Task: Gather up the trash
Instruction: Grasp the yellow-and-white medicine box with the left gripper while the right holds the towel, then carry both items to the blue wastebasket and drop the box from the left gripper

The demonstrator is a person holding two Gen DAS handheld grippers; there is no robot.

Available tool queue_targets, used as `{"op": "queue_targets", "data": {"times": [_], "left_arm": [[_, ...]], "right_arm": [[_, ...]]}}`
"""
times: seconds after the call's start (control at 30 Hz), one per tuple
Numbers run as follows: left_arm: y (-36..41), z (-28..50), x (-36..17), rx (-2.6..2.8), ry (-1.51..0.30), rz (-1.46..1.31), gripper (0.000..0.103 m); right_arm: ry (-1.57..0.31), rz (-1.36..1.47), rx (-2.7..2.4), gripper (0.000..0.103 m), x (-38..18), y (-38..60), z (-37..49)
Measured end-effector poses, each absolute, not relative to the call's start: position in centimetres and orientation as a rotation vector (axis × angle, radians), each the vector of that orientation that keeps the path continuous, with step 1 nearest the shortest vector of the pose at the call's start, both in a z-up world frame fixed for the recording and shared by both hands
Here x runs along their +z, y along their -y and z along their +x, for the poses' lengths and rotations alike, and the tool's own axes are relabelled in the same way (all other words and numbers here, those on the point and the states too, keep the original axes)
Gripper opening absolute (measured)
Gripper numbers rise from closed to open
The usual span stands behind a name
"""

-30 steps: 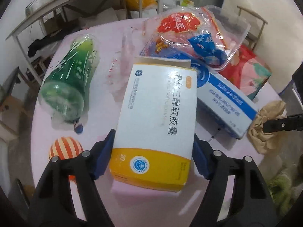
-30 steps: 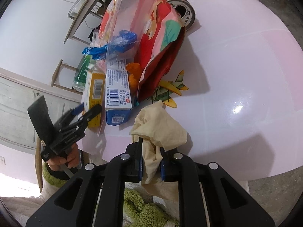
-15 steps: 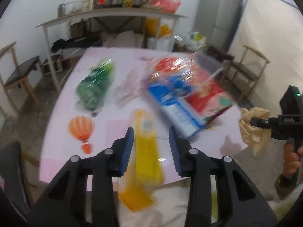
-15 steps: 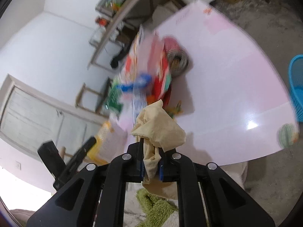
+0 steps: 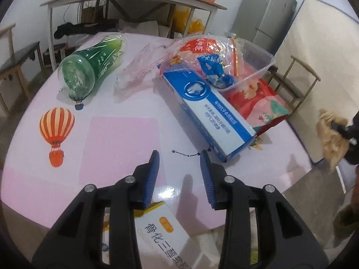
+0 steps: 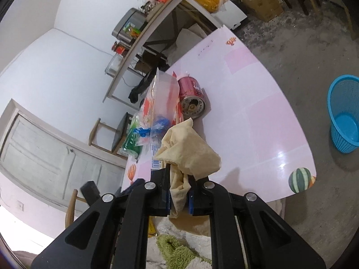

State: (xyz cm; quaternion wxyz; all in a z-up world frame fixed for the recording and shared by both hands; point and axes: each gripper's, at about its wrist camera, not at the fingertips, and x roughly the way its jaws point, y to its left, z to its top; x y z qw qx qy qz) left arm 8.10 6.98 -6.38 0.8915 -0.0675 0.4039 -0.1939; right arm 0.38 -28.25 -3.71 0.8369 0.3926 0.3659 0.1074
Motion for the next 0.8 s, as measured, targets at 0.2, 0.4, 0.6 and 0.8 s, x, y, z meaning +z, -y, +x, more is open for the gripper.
{"op": "queue_targets", "data": {"times": [0.2, 0.4, 0.6, 0.8], "left_arm": [[-9.8, 5.0, -3.4, -0.33, -0.841, -0.134, 0.077], [-10.5, 3.5, -5.4, -0.168, -0.977, -0.145, 0.086], [-11.1, 3.5, -10.2, -0.084, -1.169, -0.329, 0.087], [-10.7, 3.4, -10.7, -0.08, -1.179, -0.283, 0.077]], "right_arm": [[-0.829, 0.803, 0.256, 0.011, -4.3, 26.5, 2.3], [-0.865, 0.792, 0.274, 0.011, -5.0, 25.0, 3.5], [-0.886, 0.772, 0.28, 0.011, -4.9, 24.4, 4.0], [-0.872, 0.767, 0.278, 0.011, -4.5, 24.4, 3.7]]}}
